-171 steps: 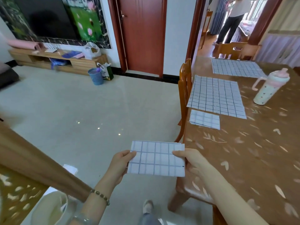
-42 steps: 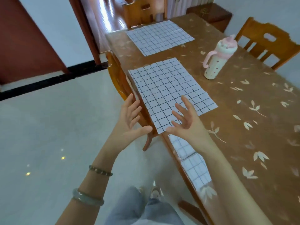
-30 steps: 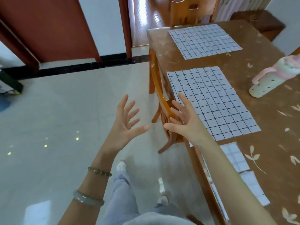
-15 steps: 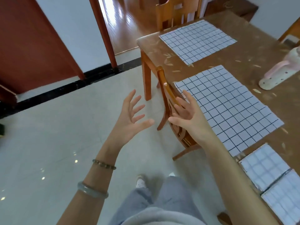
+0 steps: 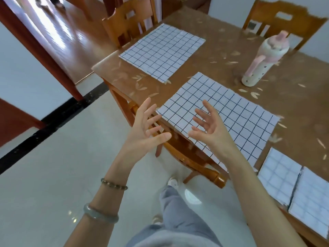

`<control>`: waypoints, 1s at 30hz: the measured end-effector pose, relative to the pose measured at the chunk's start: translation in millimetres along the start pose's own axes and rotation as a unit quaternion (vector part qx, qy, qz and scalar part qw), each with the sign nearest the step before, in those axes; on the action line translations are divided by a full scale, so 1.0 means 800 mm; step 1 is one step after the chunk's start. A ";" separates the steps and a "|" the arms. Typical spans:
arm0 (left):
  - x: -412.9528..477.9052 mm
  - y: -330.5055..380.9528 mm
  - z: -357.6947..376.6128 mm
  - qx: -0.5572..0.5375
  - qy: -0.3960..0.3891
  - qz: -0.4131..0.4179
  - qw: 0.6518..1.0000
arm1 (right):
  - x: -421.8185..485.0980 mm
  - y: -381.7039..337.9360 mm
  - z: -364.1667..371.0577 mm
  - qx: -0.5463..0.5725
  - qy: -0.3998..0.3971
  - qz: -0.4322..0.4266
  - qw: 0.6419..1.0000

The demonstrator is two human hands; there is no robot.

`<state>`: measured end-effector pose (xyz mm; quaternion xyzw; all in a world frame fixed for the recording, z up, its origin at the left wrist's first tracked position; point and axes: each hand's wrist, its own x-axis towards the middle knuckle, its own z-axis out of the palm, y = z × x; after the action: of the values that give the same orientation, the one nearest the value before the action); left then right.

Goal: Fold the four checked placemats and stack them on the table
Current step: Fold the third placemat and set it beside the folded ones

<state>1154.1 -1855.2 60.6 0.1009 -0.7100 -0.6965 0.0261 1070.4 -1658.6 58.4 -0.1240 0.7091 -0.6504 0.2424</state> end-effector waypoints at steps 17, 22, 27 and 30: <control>0.255 0.006 0.039 0.043 -0.184 -0.017 0.982 | 0.112 -0.002 -0.114 0.075 0.183 0.043 0.979; 0.310 -0.008 0.040 0.048 -0.245 -0.032 0.968 | 0.124 0.007 -0.128 0.079 0.242 0.057 0.965; 0.379 -0.027 0.049 0.062 -0.305 -0.061 0.948 | 0.136 0.023 -0.153 0.078 0.319 0.079 0.941; 0.419 -0.038 0.060 0.072 -0.332 -0.075 0.938 | 0.141 0.034 -0.178 0.081 0.354 0.091 0.927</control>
<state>821.1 -1868.6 -5.7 -0.0813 -0.7172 -0.6371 -0.2704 906.2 -1588.0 16.2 0.1993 0.7020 -0.6823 0.0424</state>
